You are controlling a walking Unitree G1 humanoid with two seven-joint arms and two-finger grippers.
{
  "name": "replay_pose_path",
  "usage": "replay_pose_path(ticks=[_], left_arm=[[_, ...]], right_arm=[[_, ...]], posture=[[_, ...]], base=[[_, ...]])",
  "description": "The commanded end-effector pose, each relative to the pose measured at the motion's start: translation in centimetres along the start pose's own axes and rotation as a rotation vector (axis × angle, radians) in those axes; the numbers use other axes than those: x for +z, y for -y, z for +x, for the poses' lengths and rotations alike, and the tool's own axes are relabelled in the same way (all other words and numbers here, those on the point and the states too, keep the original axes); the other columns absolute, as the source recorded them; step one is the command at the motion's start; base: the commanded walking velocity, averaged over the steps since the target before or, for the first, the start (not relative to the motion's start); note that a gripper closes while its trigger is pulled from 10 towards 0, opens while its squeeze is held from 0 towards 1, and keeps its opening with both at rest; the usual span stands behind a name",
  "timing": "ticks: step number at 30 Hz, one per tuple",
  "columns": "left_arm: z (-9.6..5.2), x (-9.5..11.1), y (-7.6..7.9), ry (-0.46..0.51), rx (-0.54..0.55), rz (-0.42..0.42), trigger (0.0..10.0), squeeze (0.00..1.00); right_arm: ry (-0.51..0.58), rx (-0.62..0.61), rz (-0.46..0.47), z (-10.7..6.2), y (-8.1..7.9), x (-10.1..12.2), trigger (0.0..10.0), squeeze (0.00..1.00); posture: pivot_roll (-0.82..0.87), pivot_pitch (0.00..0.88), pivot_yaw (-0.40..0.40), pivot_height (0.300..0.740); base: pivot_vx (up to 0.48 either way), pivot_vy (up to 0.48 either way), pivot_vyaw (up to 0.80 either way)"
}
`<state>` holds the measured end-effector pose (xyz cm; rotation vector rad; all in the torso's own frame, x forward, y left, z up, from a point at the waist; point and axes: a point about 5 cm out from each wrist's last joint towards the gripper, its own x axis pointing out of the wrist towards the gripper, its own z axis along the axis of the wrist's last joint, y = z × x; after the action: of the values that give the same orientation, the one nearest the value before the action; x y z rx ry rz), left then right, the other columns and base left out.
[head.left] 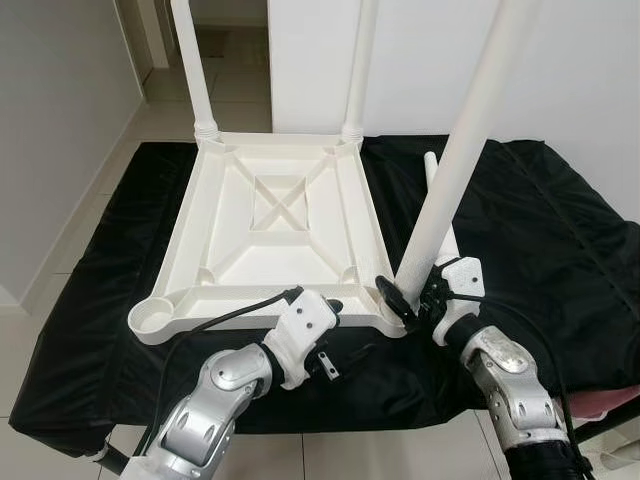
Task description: Building children table
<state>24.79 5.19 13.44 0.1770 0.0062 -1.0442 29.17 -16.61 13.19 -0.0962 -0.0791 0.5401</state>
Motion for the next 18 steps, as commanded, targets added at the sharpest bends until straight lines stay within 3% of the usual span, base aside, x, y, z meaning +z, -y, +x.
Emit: replay_pose_path(ticks=[1, 8, 9, 11, 12, 13, 14, 18], left_arm=[[0.0, -0.3, -0.5, -0.01, 0.039, 0.008, 10.0, 0.0], [0.6, -0.6, -0.1, -0.003, 0.023, -0.001, 10.0, 0.0], [0.7, -0.8, 0.2, -0.005, 0.016, -0.005, 10.0, 0.0], [0.8, -0.9, 0.2, -0.006, 0.015, -0.005, 10.0, 0.0], [0.8, -1.0, 0.2, -0.009, 0.016, -0.006, 10.0, 0.0], [0.8, -1.0, 0.1, -0.011, 0.018, -0.007, 10.0, 0.0], [0.8, -1.1, 0.0, -0.012, 0.025, -0.009, 10.0, 0.0], [0.7, -1.1, -0.2, -0.011, 0.035, -0.011, 10.0, 0.0]], right_arm=[[-0.004, 0.04, -0.003, 0.3, -0.1, -0.3, 10.0, 0.0], [0.005, 0.12, -0.038, 2.1, -0.1, -0.2, 9.7, 0.0], [0.008, 0.138, -0.053, 2.6, -0.1, -0.1, 7.3, 0.0], [0.01, 0.144, -0.057, 2.7, -0.1, -0.1, 7.3, 0.0], [0.009, 0.146, -0.059, 2.8, 0.0, -0.1, 4.3, 0.0], [0.009, 0.147, -0.06, 2.9, 0.0, -0.2, 4.3, 0.0], [0.009, 0.15, -0.059, 2.9, 0.0, -0.2, 0.0, 0.0], [0.013, 0.159, -0.058, 2.9, 0.1, -0.4, 0.0, 0.0]], posture=[[-0.03, 0.0, -0.009, 0.74], [-0.04, 0.0, 0.002, 0.74], [-0.03, 0.0, 0.004, 0.74], [-0.03, 0.0, 0.004, 0.74], [-0.03, 0.0, -0.001, 0.74], [-0.03, 0.0, -0.001, 0.74], [-0.02, 0.0, -0.005, 0.74], [-0.02, 0.0, -0.008, 0.74]], base=[[0.0, 0.0, 0.0], [0.0, 0.0, 0.0], [0.0, 0.0, 0.0], [0.0, 0.0, 0.0], [0.0, 0.0, 0.0], [0.0, 0.0, 0.0], [0.0, 0.0, 0.0], [0.0, 0.0, 0.0]])
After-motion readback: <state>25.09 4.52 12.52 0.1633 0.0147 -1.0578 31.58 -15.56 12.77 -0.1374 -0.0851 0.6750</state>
